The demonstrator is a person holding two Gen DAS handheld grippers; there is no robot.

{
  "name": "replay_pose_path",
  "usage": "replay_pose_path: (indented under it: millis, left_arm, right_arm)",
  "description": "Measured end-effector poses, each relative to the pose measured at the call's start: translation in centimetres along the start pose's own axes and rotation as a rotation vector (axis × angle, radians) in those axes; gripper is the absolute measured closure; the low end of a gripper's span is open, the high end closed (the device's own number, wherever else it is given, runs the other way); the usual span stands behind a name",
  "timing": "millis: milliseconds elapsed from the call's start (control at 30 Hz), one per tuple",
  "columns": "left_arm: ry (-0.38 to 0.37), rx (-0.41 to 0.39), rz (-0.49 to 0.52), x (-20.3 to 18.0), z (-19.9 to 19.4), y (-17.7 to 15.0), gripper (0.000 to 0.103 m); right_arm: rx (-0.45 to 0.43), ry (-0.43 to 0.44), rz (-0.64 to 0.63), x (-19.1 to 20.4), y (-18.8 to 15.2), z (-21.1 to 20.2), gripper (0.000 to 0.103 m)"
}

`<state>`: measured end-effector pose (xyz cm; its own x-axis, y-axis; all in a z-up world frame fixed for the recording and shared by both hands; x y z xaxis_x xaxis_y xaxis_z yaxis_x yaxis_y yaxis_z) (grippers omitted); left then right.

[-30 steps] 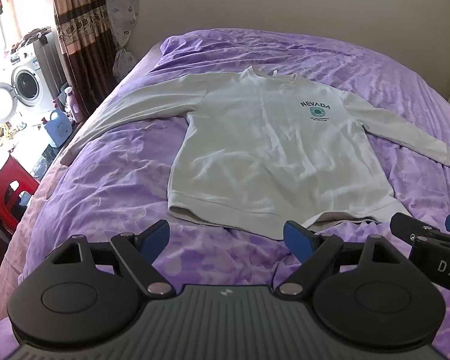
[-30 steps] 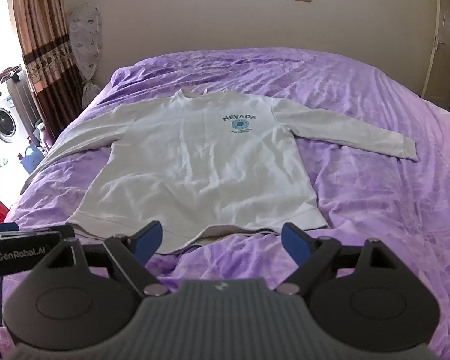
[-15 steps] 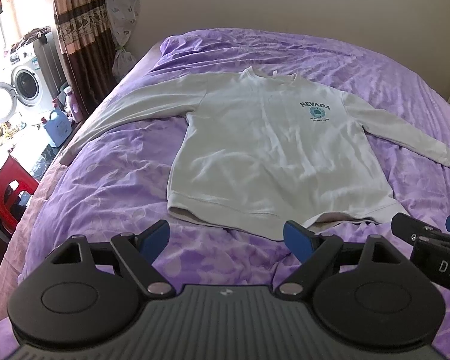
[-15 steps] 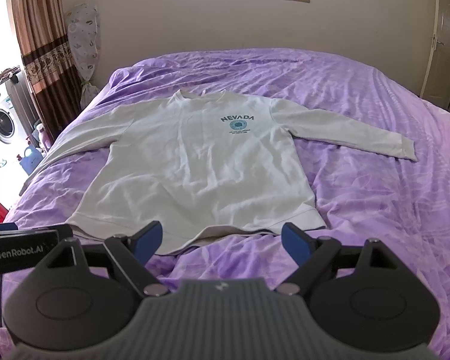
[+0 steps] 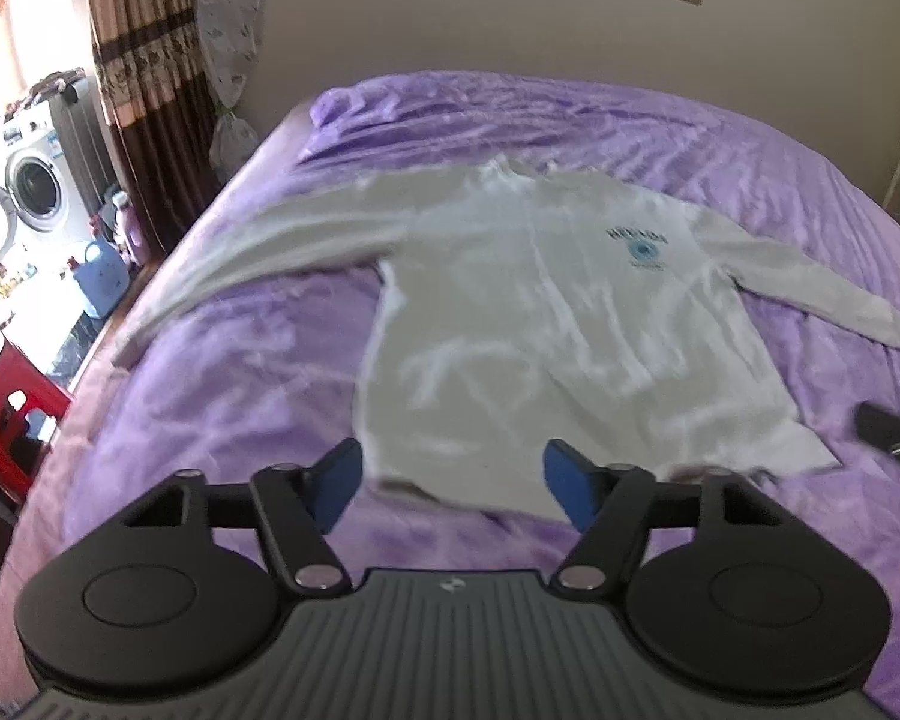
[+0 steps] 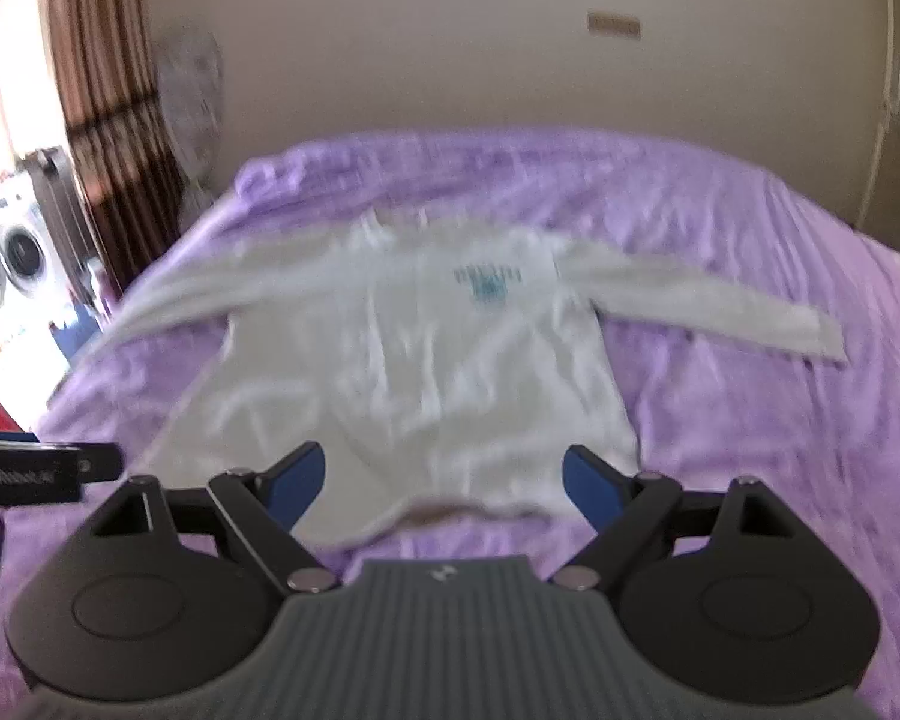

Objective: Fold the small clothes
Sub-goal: 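Reach the left gripper to a sleeve cuff and close on it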

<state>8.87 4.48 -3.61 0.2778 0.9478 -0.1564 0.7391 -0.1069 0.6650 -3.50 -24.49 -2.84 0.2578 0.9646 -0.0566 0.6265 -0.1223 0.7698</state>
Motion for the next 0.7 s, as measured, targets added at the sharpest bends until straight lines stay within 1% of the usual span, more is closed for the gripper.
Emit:
replay_pose_path:
  millis: [33, 100, 133, 167, 200, 267, 300, 333, 367, 433, 500, 533, 567, 633, 700]
  left_arm:
    - [0.005, -0.011, -0.005, 1.2, 0.1, 0.8, 0.031]
    - [0.021, -0.045, -0.016, 3.9, 0.4, 2.4, 0.043]
    - [0.035, -0.057, -0.026, 5.1, 0.6, 3.2, 0.047]
    - [0.055, -0.073, -0.047, 6.8, 0.9, 4.2, 0.053]
    - [0.071, -0.09, -0.07, 8.6, 1.2, 5.2, 0.058]
    - [0.101, -0.104, -0.134, 12.1, 2.1, 6.9, 0.063]
    - [0.106, -0.108, -0.161, 13.8, 2.5, 7.6, 0.068]
    - [0.112, -0.111, -0.188, 15.6, 3.0, 8.4, 0.07]
    - [0.126, -0.106, -0.21, 17.5, 3.6, 9.1, 0.07]
    - [0.181, -0.087, -0.237, 20.9, 4.8, 10.2, 0.072]
    - [0.232, -0.069, -0.238, 24.1, 6.1, 11.0, 0.072]
    - [0.26, -0.06, -0.246, 25.7, 6.8, 11.3, 0.071]
    - [0.282, -0.033, -0.27, 27.6, 7.7, 11.4, 0.072]
    - [0.288, -0.005, -0.326, 30.6, 9.2, 11.3, 0.072]
    - [0.31, 0.016, -0.364, 34.1, 11.1, 11.2, 0.071]
  right_arm:
    - [-0.03, 0.005, 0.007, -0.4, 0.5, 0.4, 0.02]
    - [-0.078, 0.009, 0.0, -1.1, 1.4, 1.5, 0.02]
    - [-0.094, 0.02, -0.004, -1.3, 1.9, 2.1, 0.02]
    - [-0.108, 0.027, -0.002, -1.7, 2.4, 2.9, 0.02]
    - [-0.114, 0.035, 0.003, -2.0, 2.8, 3.9, 0.02]
    - [-0.104, 0.041, 0.006, -2.5, 3.7, 6.0, 0.02]
    - [-0.09, 0.046, 0.002, -2.7, 4.2, 7.3, 0.021]
    - [-0.078, 0.053, -0.001, -2.8, 4.6, 8.4, 0.021]
    - [-0.065, 0.065, -0.006, -2.8, 5.1, 9.6, 0.021]
    - [-0.029, 0.071, -0.017, -2.8, 6.1, 11.9, 0.021]
    - [0.002, 0.067, -0.04, -2.7, 7.3, 14.3, 0.021]
    - [0.007, 0.051, -0.069, -2.6, 7.8, 15.4, 0.021]
    - [0.008, 0.025, -0.106, -2.6, 8.4, 16.5, 0.021]
    - [0.006, -0.038, -0.187, -2.2, 9.2, 18.4, 0.021]
    - [0.01, -0.071, -0.257, -1.9, 10.1, 20.7, 0.021]
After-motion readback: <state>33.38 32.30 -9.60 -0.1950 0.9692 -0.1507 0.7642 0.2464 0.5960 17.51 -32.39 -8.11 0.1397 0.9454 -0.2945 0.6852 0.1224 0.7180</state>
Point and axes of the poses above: each gripper's, at about its wrist camera, not at the fingertips, and z roughly the way its jaws point, x to its left, y to its top, the point moved 6 cm from there along z, roughly the way its jaws point, and after that the axes turned 14 degrees about -y, right-handed, at the moved point
